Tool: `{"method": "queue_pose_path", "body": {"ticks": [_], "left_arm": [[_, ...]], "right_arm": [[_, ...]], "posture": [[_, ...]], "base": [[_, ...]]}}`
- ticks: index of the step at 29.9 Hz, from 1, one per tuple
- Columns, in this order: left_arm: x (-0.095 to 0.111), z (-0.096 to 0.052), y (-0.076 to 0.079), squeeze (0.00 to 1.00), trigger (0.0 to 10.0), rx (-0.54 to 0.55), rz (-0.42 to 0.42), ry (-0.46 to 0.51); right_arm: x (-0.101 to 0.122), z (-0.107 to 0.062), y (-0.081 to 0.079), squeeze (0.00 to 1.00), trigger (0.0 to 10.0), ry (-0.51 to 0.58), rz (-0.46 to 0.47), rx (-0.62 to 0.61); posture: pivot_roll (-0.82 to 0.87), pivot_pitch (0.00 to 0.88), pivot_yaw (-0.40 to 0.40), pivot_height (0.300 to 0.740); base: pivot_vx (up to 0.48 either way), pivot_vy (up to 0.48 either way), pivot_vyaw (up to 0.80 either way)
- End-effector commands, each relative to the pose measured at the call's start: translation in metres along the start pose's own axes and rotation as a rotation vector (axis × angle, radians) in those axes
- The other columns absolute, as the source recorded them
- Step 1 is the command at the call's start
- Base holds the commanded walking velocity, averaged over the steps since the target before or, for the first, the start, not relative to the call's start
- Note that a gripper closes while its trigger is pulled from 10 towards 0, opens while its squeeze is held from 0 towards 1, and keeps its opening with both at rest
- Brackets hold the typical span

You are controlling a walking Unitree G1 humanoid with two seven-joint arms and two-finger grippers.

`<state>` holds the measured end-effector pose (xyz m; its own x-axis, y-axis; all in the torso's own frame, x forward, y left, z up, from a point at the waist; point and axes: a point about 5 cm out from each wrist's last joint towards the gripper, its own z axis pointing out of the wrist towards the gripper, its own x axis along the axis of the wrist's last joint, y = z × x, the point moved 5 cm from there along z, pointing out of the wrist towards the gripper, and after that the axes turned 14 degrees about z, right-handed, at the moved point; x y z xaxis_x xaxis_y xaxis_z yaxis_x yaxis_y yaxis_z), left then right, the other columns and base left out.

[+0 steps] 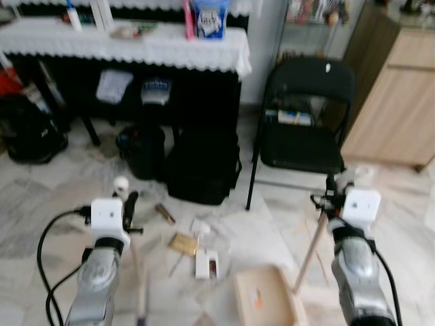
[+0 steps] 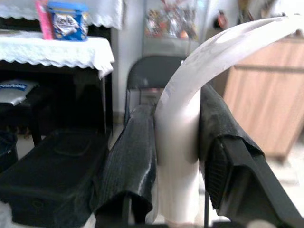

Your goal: Sweep floor

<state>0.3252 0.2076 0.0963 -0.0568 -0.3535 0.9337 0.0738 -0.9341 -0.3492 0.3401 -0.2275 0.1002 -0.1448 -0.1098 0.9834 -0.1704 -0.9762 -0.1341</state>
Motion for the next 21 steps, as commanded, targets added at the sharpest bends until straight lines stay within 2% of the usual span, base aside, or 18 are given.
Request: {"method": "queue_pose_path", "body": {"ticks": [1, 21], "left_arm": [[0.0080, 0.0027, -0.0039, 0.00, 10.0, 0.008, 0.008, 0.033], [0.0069, 0.0020, -0.0010, 0.00, 10.0, 0.005, -0.003, 0.032]], "right_arm": [[0.0129, 0.0046, -0.0072, 0.00, 10.0, 0.053, 0.002, 0.021], [0.0140, 0.0054, -0.0070, 0.00, 10.0, 0.058, -0.004, 0.024]], "posture": [[0.00, 0.000, -0.032, 0.740], [0.00, 0.000, -0.039, 0.740]], "base": [[0.292, 0.000, 0.00], [0.291, 0.000, 0.00]]}}
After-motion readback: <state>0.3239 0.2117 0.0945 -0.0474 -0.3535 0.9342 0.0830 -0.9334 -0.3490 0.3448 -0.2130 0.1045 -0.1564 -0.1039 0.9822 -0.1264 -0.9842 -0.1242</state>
